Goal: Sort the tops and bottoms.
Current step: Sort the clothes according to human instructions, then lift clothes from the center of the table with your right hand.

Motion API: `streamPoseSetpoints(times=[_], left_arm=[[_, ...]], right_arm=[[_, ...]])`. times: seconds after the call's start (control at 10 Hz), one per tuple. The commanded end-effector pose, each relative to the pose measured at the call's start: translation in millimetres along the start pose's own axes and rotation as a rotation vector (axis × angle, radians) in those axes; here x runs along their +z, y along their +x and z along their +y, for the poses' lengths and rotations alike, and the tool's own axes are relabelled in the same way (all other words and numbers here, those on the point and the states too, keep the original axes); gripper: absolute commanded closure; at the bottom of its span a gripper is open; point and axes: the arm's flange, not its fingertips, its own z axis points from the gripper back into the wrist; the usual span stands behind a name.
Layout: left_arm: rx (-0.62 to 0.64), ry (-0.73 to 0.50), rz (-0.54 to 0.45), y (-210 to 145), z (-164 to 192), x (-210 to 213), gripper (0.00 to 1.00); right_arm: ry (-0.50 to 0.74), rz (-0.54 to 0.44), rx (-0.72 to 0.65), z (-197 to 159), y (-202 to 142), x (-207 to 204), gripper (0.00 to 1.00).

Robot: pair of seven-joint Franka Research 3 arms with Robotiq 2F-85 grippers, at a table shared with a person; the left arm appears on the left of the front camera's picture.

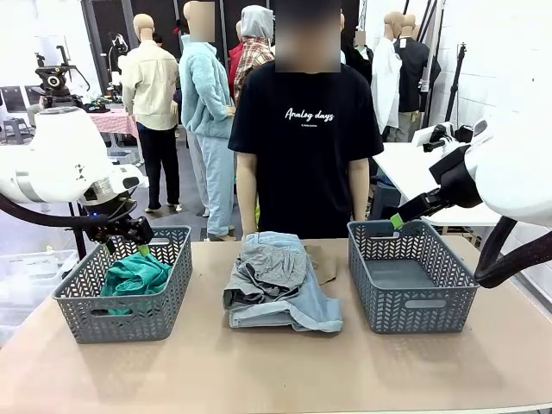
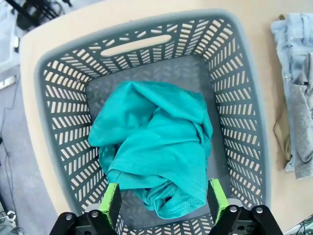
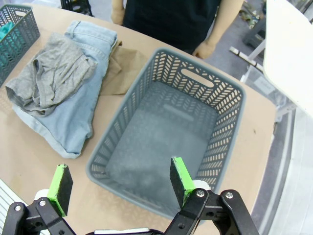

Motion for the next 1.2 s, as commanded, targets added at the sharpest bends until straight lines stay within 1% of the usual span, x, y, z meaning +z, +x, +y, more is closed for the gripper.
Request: streamPoseSetpoints(times=[0.0, 1.1], left_arm=[[-0.006, 0.006, 0.001, -1.2, 1.9, 0.5, 0.09], [-0.006, 0.006, 0.001, -1.2, 1.9, 0.5, 0.09]], right_arm=[[0.013, -0.007, 0.0, -1.2, -0.2, -2.4, 0.0], [0.013, -0.007, 0.0, -1.2, -0.2, -2.4, 0.0]])
